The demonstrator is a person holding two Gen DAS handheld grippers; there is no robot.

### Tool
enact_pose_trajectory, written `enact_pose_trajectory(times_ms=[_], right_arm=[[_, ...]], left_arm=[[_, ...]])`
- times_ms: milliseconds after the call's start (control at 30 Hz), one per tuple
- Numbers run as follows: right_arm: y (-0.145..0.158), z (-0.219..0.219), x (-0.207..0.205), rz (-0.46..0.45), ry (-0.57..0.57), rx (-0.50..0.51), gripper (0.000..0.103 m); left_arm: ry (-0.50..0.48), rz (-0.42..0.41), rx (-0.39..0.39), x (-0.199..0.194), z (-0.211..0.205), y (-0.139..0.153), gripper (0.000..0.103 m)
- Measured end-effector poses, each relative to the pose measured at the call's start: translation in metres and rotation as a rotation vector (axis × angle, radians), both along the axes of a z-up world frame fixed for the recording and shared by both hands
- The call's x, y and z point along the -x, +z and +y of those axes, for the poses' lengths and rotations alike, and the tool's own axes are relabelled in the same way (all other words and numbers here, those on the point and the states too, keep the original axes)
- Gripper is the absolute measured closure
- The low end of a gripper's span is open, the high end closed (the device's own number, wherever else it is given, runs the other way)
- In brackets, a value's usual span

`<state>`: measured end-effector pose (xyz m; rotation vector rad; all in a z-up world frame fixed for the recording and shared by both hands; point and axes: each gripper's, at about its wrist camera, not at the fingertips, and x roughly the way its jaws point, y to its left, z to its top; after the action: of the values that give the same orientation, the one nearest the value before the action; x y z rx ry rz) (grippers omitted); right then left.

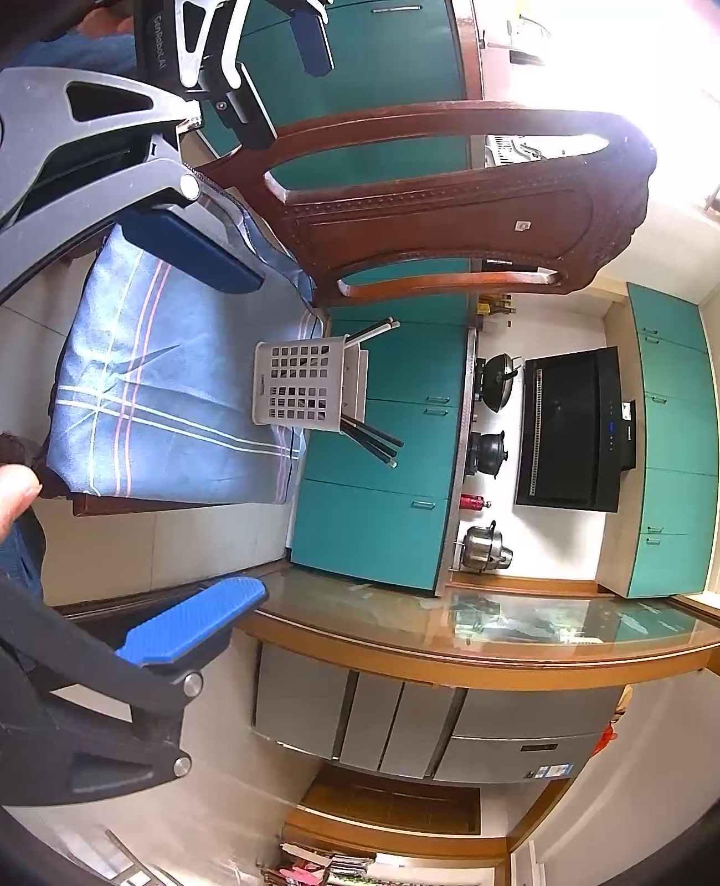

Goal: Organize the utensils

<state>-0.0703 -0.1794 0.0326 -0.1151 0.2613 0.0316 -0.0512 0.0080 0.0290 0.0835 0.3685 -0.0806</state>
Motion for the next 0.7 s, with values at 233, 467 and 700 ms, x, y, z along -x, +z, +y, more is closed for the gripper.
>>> enact_pose_trajectory(times_ms=[233,467,700], right_arm=[[-0.0015,-0.0002,0.0013,0.002,0.000,-0.004,0.003],[-0.0024,-0.0003,0.0027,-0.002,-0.002,-0.008,0.003],[-0.0034,0.0002,0.0044,-0.006,-0.001,-0.012,0.003]], left_arm=[[-0.014,-0.004,-0.010,0.0015,-0.0043,-0.0001,0.003],[-0.018,0.001,-0.017,0.0011,-0.0060,-0.0005,0.003],[-0.019,0.006,-0.022,0.0010,-0.0051,-0.0008,0.003]])
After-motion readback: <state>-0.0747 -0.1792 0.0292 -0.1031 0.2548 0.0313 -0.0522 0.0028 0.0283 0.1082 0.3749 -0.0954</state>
